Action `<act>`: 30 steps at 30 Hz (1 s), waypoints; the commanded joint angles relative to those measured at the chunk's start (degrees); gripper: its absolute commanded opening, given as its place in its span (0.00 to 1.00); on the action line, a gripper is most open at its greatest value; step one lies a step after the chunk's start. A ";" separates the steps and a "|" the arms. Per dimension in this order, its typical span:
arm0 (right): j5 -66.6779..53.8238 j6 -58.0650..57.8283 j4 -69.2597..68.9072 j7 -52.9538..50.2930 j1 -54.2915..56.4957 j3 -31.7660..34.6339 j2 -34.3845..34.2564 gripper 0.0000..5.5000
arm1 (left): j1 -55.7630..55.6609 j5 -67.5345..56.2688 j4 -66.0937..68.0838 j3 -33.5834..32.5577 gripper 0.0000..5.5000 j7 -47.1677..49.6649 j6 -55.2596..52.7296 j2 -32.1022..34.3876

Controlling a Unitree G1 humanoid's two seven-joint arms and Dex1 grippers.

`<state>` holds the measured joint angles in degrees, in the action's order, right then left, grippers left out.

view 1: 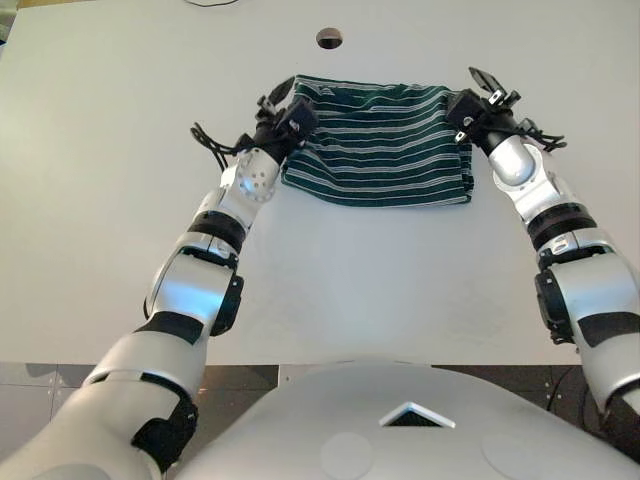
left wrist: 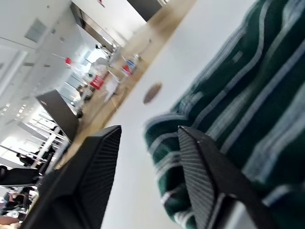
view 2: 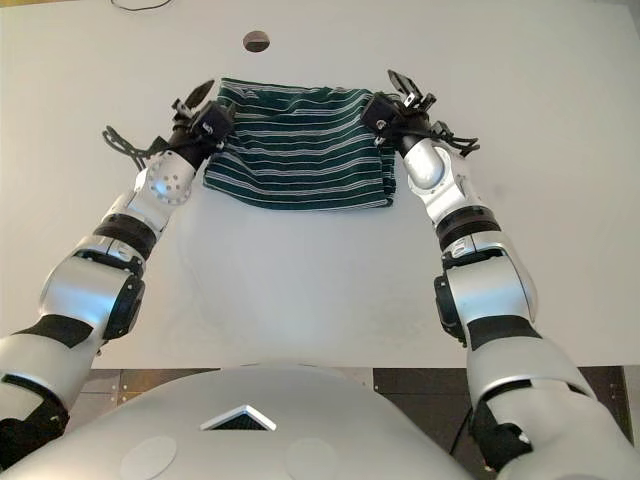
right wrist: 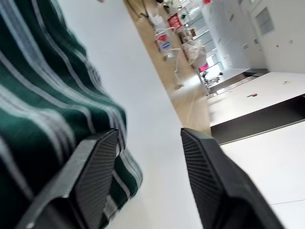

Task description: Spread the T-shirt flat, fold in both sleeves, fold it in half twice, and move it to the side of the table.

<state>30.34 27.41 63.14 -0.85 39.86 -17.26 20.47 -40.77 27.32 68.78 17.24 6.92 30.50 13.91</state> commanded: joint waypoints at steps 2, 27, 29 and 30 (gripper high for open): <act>-0.60 2.86 -4.36 0.07 0.95 -0.84 -0.38 0.47 | -5.47 -0.91 4.72 -1.56 0.51 4.24 -4.03 -1.02; 11.07 8.87 1.77 8.41 1.75 -16.61 7.72 0.47 | 8.66 -6.35 -1.64 -7.14 0.51 5.38 5.20 5.89; 10.82 9.50 -0.46 8.09 1.59 -16.15 9.58 0.47 | 8.66 -5.82 -1.69 -6.80 0.51 5.93 5.11 6.07; 10.69 9.72 -2.16 7.92 1.65 -15.70 10.77 0.47 | 8.57 -5.71 -1.68 -6.74 0.51 6.06 5.08 6.05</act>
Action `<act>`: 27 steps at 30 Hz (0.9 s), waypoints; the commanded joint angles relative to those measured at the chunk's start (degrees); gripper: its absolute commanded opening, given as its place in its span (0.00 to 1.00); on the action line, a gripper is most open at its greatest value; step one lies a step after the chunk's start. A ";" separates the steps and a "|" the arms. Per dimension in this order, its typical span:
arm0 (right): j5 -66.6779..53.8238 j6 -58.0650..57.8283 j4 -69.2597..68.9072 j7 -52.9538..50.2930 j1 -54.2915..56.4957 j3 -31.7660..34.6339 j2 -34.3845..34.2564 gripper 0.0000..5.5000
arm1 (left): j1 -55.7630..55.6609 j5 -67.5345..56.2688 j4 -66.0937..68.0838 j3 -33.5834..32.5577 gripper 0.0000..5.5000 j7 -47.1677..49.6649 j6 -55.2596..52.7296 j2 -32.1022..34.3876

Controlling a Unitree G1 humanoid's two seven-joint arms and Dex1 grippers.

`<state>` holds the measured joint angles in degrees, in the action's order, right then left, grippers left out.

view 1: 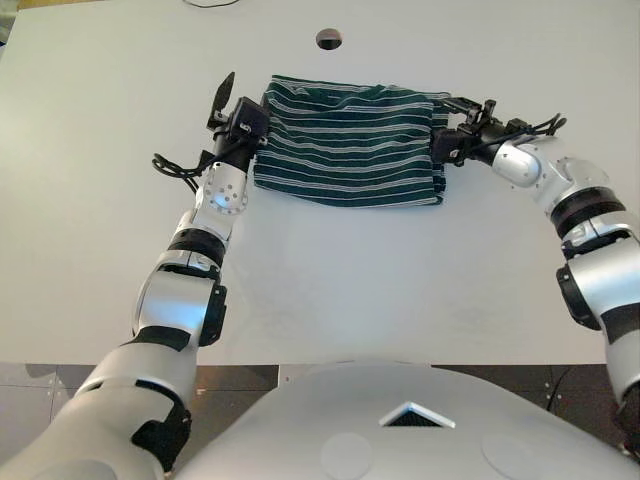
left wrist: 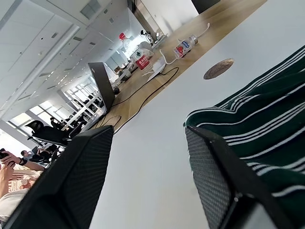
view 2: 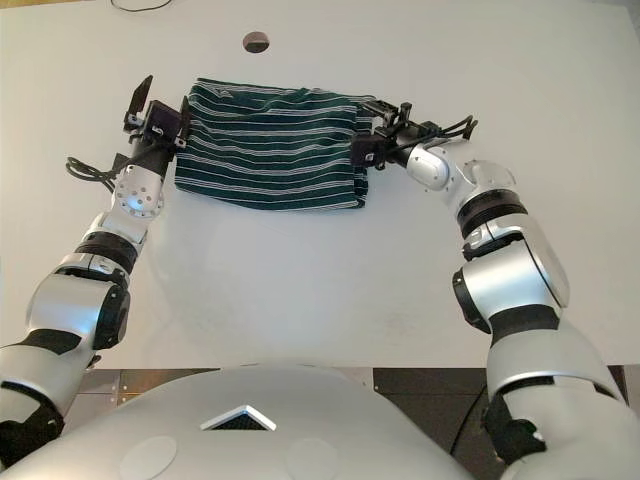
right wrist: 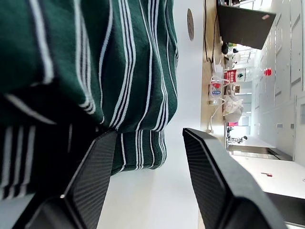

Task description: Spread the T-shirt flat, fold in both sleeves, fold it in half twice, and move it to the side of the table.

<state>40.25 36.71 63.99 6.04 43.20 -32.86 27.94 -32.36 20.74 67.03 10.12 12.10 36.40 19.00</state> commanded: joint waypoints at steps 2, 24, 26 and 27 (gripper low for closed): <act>-0.65 0.82 -9.52 1.72 -1.74 2.30 6.64 0.47 | -0.13 1.09 0.12 0.50 0.51 1.20 -0.90 0.82; 2.61 1.05 5.82 6.90 -3.26 -5.22 -3.58 0.47 | -0.60 3.39 0.62 3.07 0.51 1.08 -0.28 -0.03; -1.65 8.60 0.82 13.98 -8.42 -5.19 0.17 0.47 | -0.49 3.31 0.52 2.71 0.51 1.35 -0.53 1.17; -3.66 11.44 -2.72 17.17 -11.21 -5.72 2.29 0.47 | -0.51 3.30 0.53 2.53 0.51 1.57 -0.78 1.87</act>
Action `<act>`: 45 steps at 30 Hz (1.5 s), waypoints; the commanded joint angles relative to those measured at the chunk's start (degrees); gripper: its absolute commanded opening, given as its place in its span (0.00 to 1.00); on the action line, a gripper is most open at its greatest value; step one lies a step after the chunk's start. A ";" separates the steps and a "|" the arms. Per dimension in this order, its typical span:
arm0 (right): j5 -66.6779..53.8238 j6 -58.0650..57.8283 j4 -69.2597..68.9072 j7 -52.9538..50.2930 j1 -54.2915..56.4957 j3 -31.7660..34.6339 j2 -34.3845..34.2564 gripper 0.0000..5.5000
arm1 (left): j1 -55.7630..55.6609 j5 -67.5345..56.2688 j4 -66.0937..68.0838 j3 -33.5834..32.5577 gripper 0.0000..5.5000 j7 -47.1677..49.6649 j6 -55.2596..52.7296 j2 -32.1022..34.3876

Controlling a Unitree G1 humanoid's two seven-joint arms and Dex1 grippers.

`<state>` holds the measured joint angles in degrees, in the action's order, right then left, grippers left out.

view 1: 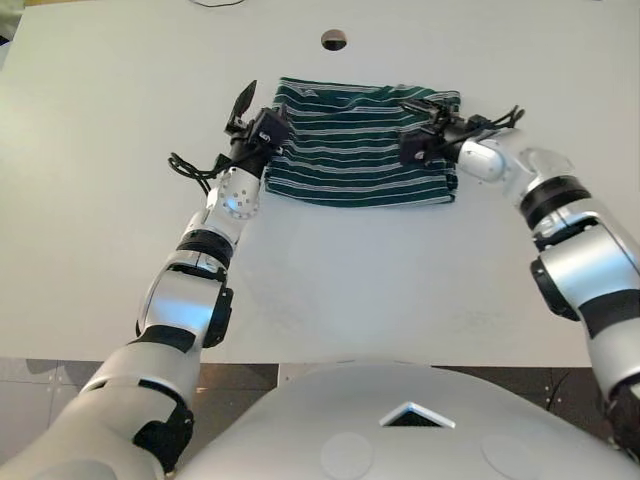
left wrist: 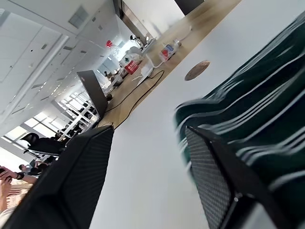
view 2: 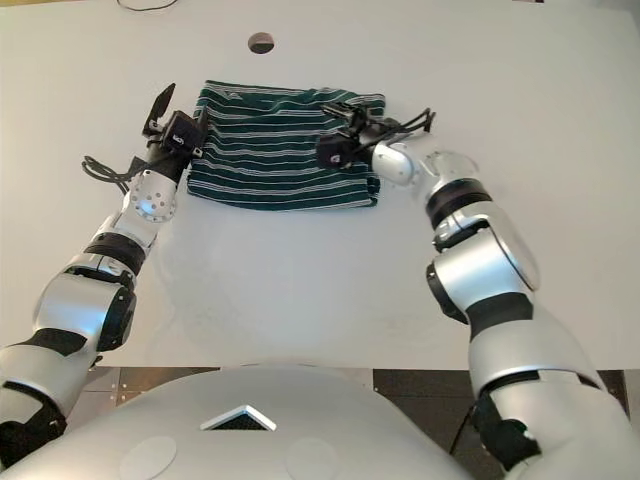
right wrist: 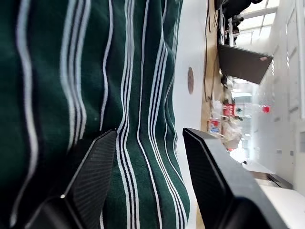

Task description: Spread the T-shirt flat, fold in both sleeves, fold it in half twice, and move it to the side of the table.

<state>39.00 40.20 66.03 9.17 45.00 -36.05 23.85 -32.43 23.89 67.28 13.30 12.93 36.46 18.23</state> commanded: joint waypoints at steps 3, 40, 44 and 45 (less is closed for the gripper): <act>-9.56 11.14 -18.50 21.95 -21.73 -3.73 12.43 0.47 | -0.54 0.19 0.62 -1.27 0.51 1.94 -2.22 5.12; -7.65 -2.72 -41.31 20.98 -31.54 -1.34 13.30 0.47 | 14.21 -45.44 -27.92 -17.70 0.51 -47.79 -27.26 -6.74; -7.30 -2.67 -40.53 20.24 -31.92 -1.37 13.52 0.47 | 12.79 -49.74 -30.32 -22.62 0.51 -47.45 -32.26 -6.63; -7.15 -2.81 -40.24 20.16 -31.88 -1.46 13.48 0.47 | 11.89 -50.84 -30.67 -24.06 0.51 -47.07 -32.73 -6.61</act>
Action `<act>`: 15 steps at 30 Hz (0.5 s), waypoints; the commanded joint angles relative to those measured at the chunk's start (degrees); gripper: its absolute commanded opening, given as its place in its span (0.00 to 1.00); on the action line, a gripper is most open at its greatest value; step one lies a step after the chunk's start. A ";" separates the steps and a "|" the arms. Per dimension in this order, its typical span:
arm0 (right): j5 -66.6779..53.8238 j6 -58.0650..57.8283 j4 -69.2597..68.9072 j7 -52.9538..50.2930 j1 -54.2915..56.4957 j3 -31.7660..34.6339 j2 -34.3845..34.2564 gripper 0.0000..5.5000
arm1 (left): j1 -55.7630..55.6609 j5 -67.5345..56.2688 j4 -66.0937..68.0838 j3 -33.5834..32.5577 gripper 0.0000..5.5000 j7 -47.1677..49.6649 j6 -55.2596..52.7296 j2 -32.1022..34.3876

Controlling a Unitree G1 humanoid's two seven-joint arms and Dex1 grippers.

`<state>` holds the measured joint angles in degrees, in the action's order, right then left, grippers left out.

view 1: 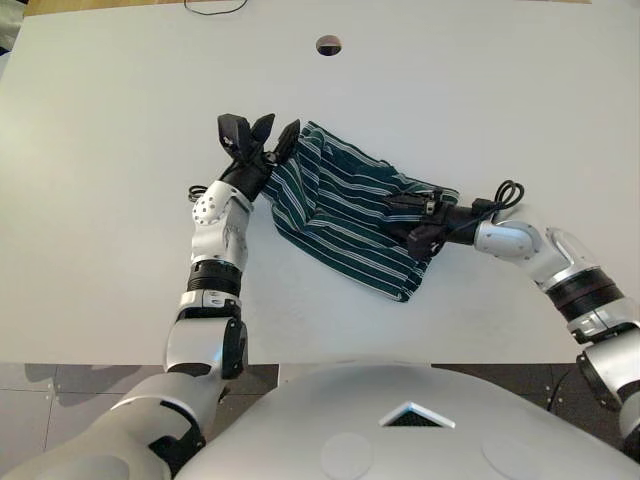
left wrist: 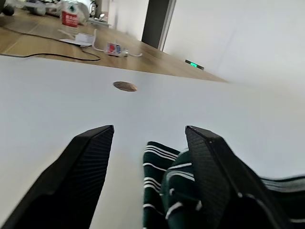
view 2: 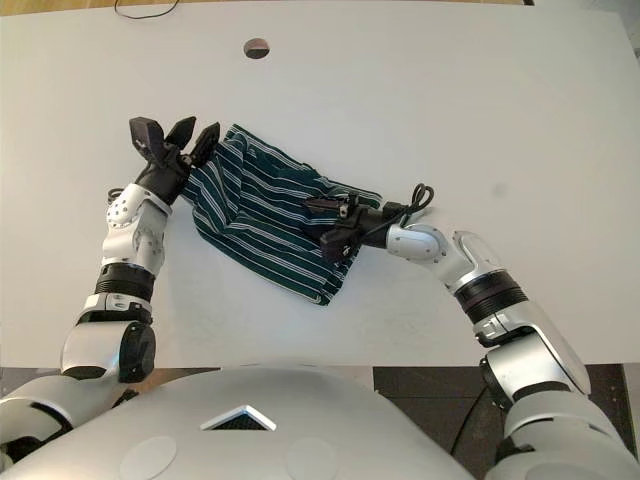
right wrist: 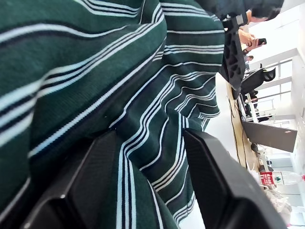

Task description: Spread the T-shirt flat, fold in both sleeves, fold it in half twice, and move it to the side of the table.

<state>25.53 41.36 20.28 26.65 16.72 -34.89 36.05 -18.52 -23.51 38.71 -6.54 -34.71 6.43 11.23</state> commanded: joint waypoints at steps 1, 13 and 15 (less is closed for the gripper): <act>6.68 -4.06 6.04 2.51 -3.51 -2.84 1.19 0.47 | -2.89 -3.83 -2.14 -5.09 0.51 1.02 -2.84 0.46; 7.27 -2.97 8.32 2.87 -6.02 -3.77 4.39 0.47 | -10.52 -2.65 3.91 -9.71 0.51 2.86 -3.09 3.56; 7.31 -3.00 8.53 2.76 -6.31 -3.84 4.34 0.47 | -11.45 -2.51 5.11 -10.15 0.51 2.81 -3.04 3.85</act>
<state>25.80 42.37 21.96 25.00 16.85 -35.11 36.19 -27.76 -26.62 42.65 -16.04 -32.26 3.84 14.09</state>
